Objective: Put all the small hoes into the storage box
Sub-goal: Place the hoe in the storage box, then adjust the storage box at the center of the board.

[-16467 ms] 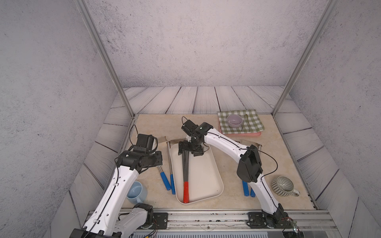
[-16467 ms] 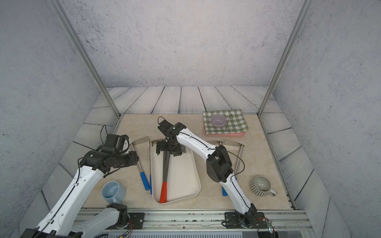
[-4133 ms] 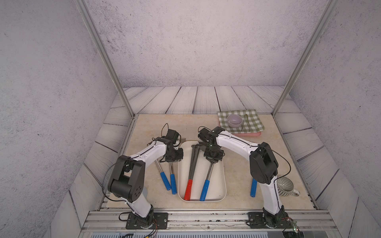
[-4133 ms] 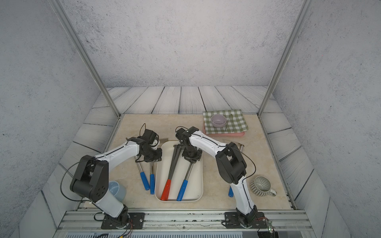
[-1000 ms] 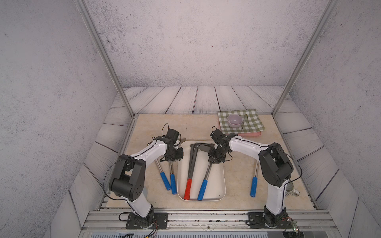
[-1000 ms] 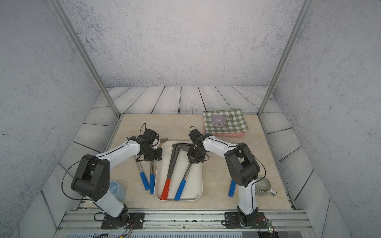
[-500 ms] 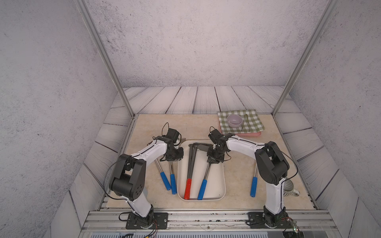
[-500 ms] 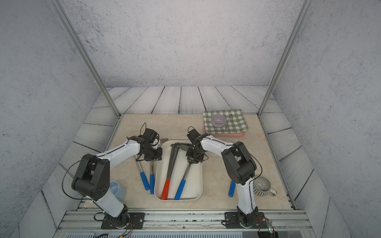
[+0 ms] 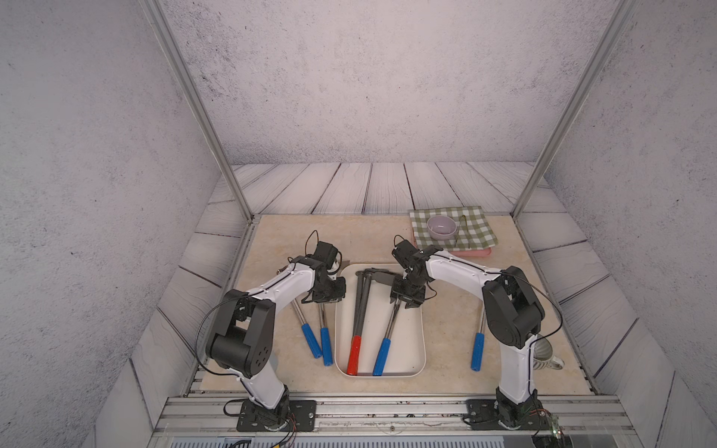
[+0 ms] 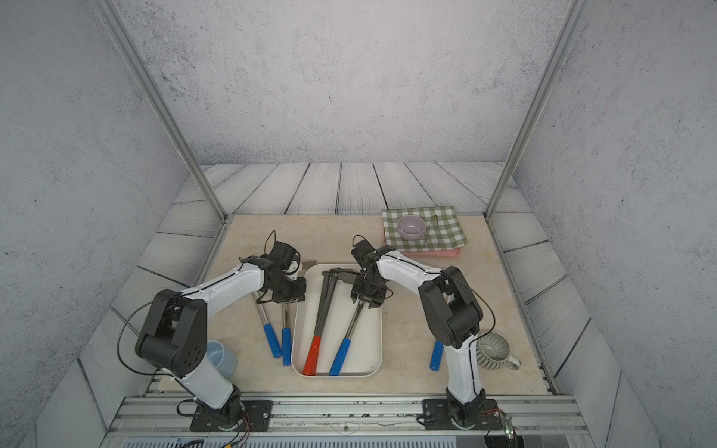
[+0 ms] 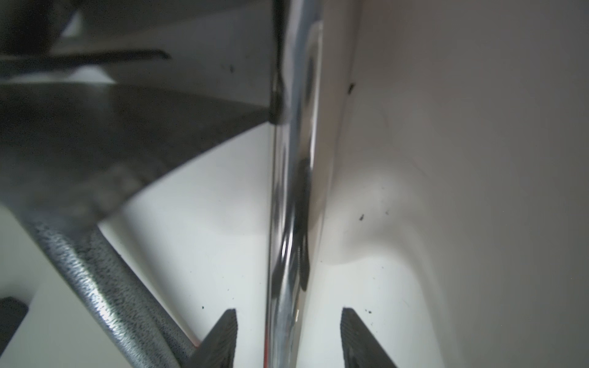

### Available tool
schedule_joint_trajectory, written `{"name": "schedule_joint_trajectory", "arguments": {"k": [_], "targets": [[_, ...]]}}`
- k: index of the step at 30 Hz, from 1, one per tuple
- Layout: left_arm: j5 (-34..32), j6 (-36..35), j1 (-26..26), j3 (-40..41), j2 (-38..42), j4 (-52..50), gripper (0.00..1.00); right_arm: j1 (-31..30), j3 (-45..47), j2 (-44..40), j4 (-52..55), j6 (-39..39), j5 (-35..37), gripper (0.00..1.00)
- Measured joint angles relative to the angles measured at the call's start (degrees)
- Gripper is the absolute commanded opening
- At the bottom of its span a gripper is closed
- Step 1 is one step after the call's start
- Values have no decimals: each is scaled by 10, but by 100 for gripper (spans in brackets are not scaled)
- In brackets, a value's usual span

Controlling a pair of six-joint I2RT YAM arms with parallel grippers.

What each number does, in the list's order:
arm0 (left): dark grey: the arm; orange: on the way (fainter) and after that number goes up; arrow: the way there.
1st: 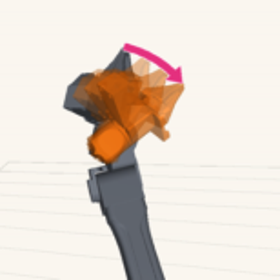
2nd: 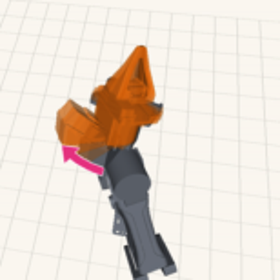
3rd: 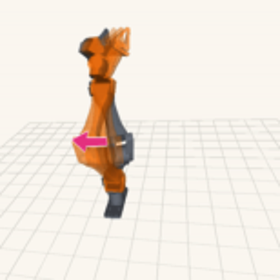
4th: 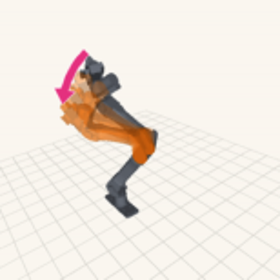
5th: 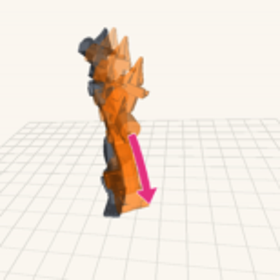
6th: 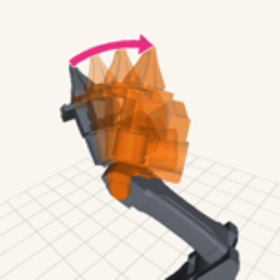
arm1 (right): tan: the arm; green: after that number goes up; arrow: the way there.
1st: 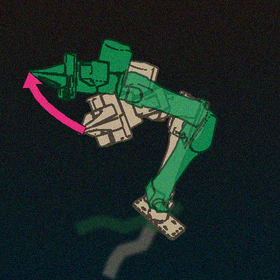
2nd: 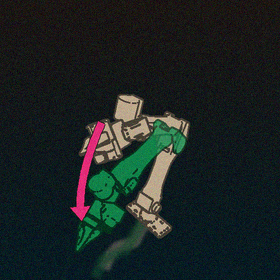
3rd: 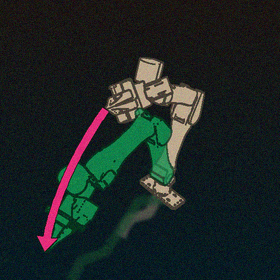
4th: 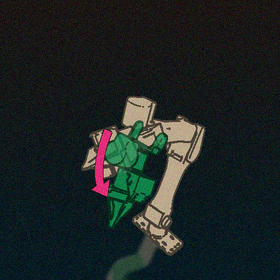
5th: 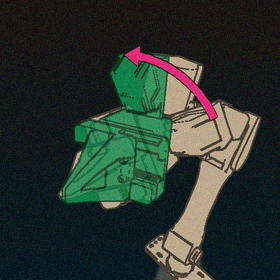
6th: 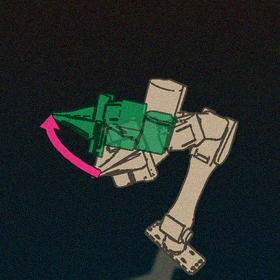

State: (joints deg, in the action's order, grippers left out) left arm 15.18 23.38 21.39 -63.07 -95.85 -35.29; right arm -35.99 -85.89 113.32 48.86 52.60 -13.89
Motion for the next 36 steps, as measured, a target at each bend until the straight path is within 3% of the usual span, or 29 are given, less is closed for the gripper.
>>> {"name": "schedule_joint_trajectory", "arguments": {"k": [7,18,22,26,36], "targets": [[-1,0,0,0,0,0,0,5,-49,-38,57,-12,39,62],[-3,0,0,-1,0,-1,0,13,-103,-149,109,-53,111,58],[-4,1,2,-1,0,-1,0,19,-38,-233,62,-82,150,58],[-6,2,3,-2,0,-3,1,54,52,-317,15,-98,148,49],[-19,5,9,-10,7,-21,16,185,112,-332,16,-135,109,57]]}}
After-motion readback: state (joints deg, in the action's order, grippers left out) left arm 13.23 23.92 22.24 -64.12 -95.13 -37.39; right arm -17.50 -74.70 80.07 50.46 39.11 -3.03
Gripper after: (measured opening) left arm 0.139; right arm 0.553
